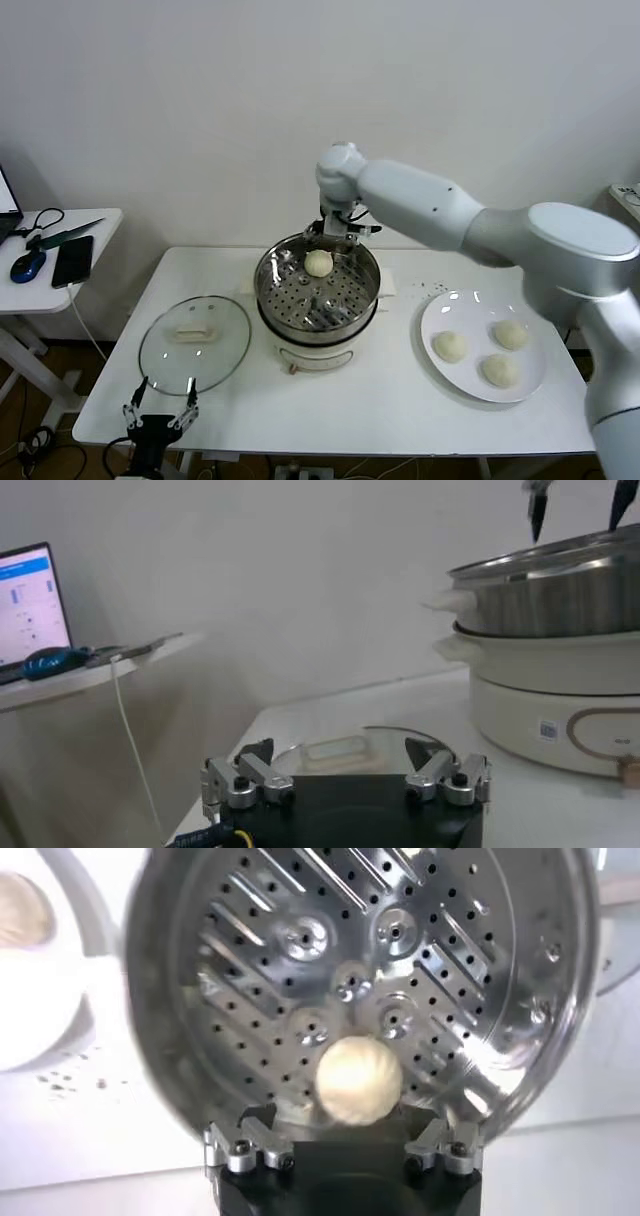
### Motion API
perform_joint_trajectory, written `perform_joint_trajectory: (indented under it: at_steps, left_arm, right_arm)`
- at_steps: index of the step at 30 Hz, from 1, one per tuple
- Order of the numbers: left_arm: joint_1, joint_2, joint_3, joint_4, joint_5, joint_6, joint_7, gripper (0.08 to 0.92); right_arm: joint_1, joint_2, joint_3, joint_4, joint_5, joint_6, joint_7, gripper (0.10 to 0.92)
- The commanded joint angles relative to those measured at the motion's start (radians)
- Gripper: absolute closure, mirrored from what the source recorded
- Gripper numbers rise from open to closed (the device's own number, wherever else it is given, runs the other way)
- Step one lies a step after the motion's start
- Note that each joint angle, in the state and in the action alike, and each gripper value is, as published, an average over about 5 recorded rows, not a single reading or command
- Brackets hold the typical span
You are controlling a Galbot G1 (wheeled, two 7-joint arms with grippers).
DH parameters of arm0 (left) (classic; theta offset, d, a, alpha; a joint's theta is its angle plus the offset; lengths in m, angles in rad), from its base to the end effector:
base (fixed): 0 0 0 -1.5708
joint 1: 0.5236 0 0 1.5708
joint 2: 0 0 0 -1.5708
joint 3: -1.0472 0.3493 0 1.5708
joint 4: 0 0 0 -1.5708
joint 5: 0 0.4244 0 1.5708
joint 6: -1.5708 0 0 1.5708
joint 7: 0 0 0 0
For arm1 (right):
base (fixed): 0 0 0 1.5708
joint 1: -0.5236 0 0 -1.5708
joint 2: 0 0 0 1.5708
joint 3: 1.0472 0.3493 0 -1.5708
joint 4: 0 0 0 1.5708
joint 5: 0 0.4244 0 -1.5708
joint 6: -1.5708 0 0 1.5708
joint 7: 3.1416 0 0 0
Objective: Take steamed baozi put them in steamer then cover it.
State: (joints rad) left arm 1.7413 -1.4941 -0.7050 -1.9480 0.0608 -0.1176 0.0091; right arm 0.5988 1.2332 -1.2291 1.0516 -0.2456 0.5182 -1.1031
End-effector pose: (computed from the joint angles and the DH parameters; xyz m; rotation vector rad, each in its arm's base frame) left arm 0.1787 0.0858 -0.3920 0.1263 -2.9242 -0.3297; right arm 0.6515 0.1565 -0.0178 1.7880 -0.4302 2.4364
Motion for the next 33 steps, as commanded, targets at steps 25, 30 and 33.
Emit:
perform_joint_trajectory:
  at_steps: [25,30,33]
  left_arm:
    - [0.014,-0.016,0.004,-0.038,0.04,0.026,-0.004,0.177]
    - [0.016,-0.017,0.002,-0.035,0.048,0.026,-0.004,0.177]
    - [0.015,-0.017,0.003,-0.033,0.058,0.026,-0.004,0.177]
  right_arm:
    - [-0.518,-0.704,0.185,0.264,0.411,-0.757,0.075,0.203]
    - [-0.555,-0.651,0.219,0.194,0.39,-0.743,0.071,0.203]
    - [-0.557,-0.612,0.23,0.145,0.383,-0.733,0.067,0.203]
